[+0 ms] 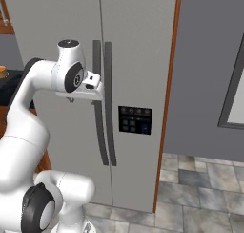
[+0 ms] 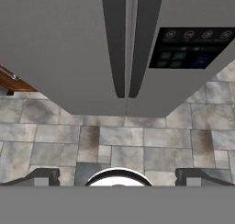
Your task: Retrieve the chicken drumstick from the fridge and place it on the saucepan with marinade on the stove.
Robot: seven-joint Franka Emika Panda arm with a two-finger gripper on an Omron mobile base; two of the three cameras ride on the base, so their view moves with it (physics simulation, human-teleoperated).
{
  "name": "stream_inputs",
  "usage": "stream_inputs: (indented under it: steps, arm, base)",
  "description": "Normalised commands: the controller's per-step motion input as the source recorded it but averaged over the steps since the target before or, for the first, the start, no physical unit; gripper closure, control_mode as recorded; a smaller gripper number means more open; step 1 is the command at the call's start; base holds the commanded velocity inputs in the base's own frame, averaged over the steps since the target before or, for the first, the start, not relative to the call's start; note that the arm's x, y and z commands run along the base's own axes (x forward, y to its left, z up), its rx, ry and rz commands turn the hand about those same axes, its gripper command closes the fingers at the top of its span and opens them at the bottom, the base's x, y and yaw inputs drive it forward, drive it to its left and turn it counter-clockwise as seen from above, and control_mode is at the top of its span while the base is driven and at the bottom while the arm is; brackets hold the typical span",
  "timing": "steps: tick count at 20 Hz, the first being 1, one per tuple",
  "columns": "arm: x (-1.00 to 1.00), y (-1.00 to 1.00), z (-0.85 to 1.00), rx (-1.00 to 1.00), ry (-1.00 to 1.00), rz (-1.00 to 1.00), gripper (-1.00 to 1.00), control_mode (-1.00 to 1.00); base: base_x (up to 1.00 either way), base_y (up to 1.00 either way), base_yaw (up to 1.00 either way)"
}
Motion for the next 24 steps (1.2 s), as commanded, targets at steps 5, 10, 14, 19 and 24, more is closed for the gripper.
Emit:
stream_inputs:
  steps: [5,10,14,19,24]
  arm:
    - [0.00,0.00,0.00,0.00,-0.01,0.00,-1.00,-1.00]
    - [0.01,0.03,-0.04,0.00,-0.12,0.00,-1.00,-1.00]
    - [0.21,0.08,-0.14,-0.04,-0.06,0.00,-1.00,-1.00]
    - [0.28,0.40,-0.46,-0.10,-0.01,0.00,-1.00,-1.00]
    - [0.30,0.27,-0.39,-0.08,0.00,0.00,-1.00,-1.00]
  base:
    - [0.00,0.01,0.00]
    - [0.00,0.00,0.00]
    - [0.00,0.00,0.00]
    - [0.00,0.00,0.00]
    - [0.00,0.00,0.00]
